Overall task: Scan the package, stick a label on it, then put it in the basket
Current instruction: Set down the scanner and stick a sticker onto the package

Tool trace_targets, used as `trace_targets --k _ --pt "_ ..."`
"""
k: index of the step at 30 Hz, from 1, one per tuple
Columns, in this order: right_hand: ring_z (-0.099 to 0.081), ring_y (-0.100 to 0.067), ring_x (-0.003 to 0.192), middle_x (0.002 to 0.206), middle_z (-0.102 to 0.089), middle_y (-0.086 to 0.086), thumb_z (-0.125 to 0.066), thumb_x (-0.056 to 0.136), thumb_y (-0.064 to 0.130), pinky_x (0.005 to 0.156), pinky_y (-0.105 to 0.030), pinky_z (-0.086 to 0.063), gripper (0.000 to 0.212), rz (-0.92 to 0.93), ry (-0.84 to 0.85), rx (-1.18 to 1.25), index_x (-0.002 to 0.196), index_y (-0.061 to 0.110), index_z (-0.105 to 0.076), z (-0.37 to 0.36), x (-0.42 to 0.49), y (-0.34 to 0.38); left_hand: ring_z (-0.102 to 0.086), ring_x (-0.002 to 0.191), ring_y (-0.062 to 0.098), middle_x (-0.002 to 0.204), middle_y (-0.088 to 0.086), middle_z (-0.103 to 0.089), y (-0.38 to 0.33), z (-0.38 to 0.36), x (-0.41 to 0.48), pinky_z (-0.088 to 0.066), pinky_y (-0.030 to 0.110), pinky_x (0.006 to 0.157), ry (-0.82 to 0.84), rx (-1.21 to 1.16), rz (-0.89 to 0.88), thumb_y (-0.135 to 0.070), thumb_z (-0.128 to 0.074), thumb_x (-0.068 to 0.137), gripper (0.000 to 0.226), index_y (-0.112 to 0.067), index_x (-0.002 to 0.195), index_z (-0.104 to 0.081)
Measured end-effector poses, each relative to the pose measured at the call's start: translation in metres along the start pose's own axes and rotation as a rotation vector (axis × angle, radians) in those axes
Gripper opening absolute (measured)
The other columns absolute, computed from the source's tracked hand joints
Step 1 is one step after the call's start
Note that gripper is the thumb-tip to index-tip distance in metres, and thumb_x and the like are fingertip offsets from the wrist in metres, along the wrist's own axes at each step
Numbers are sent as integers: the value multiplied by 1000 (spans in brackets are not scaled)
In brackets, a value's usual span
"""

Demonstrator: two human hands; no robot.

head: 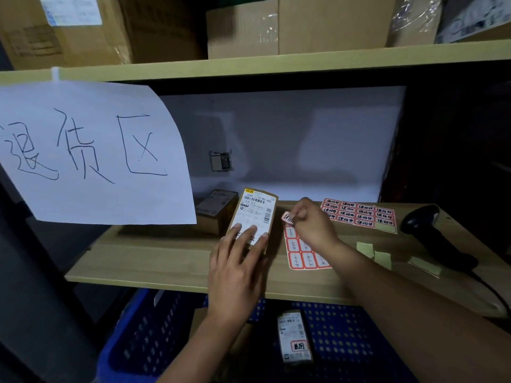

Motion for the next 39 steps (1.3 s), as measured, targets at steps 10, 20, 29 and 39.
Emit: trace_targets --k 10,20,29,39 --pt "-73 -17 64 78 -80 -5 -86 79 18 72 -37 -58 25 109 157 279 89 14 -64 19 -55 85 -48 145 30 159 12 -43 -15 10 11 -50 54 116 -173 -227 66 -17 -79 90 81 -2 158 -39" --pt "-69 -16 78 81 -71 9 -81 75 54 64 -36 -52 50 175 36 -48 94 24 -46 28 -62 91 -52 140 36 159 16 -42 -7 13 14 -50 48 115 -167 -255 -22 -22 -77 92 65 -2 150 -55" --pt "-78 -28 105 116 -80 -7 -84 84 24 99 -55 -58 69 -176 321 710 135 21 -39 -9 -71 63 -57 143 31 155 15 -52 1 16 19 -56 46 112 -203 -300 97 -36 -81 93 63 -3 144 -64" --pt "-80 -27 95 89 -84 2 -79 87 6 92 -53 -62 58 -124 307 791 133 15 -45 9 -73 55 -56 144 28 154 4 -63 -9 25 32 -63 38 101 -126 -62 -179 -51 -70 101 66 -9 151 -60"
Point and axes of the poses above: each hand's wrist, its own x-axis towards the middle knuckle, its own z-axis out of the back of the hand, y = z × x, the point moved 6 cm from there along x, towards the middle knuckle
